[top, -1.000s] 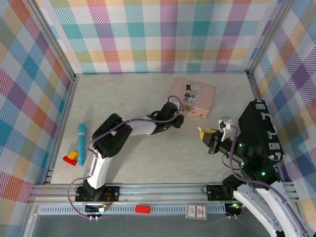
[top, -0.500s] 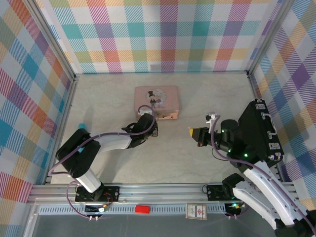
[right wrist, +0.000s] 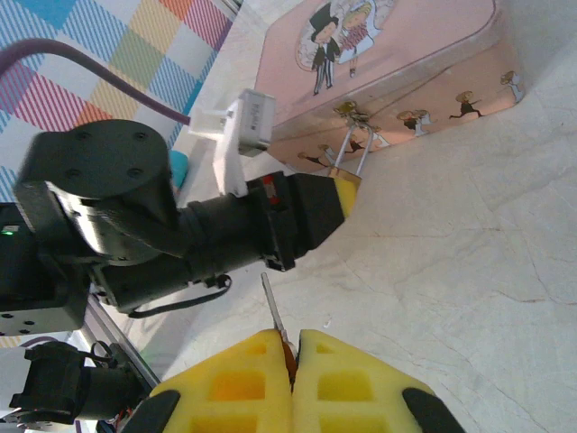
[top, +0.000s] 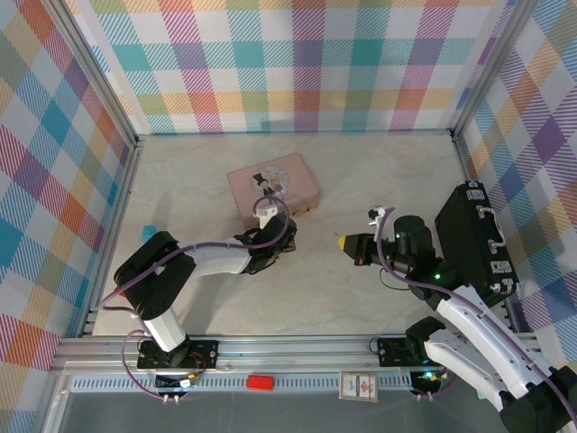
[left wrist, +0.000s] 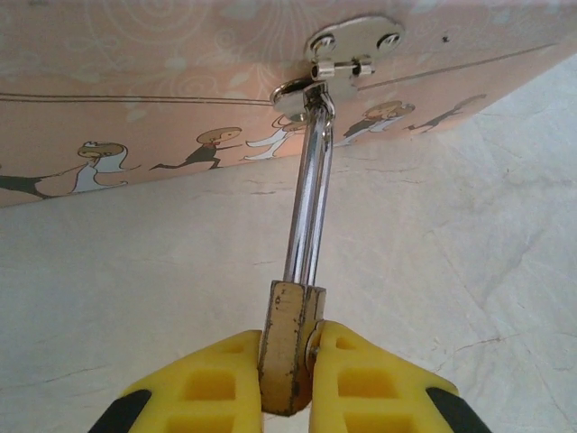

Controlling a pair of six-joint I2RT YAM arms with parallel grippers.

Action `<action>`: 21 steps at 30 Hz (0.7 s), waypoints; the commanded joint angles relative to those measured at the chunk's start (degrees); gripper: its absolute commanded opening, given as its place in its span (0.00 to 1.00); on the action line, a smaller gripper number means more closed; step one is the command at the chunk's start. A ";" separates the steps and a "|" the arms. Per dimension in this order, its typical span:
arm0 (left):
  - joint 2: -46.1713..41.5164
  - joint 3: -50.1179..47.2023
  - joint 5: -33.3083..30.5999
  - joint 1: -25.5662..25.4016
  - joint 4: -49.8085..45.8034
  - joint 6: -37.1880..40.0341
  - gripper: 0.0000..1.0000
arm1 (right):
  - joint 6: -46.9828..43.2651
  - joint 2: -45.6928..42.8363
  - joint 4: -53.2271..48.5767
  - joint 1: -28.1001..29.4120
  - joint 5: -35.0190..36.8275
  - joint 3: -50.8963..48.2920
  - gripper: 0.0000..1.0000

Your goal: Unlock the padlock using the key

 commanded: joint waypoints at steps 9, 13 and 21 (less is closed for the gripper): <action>2.79 1.58 -1.33 -0.67 -4.57 -1.78 0.23 | 0.26 -2.49 0.11 0.26 0.84 -0.32 0.00; 2.20 1.33 -1.51 -0.66 -3.91 -0.10 0.33 | 0.05 -2.84 0.47 0.19 0.76 -0.54 0.00; 0.53 2.54 -3.19 0.15 -4.95 7.33 0.53 | -0.34 -3.19 -0.28 0.15 0.93 -0.40 0.00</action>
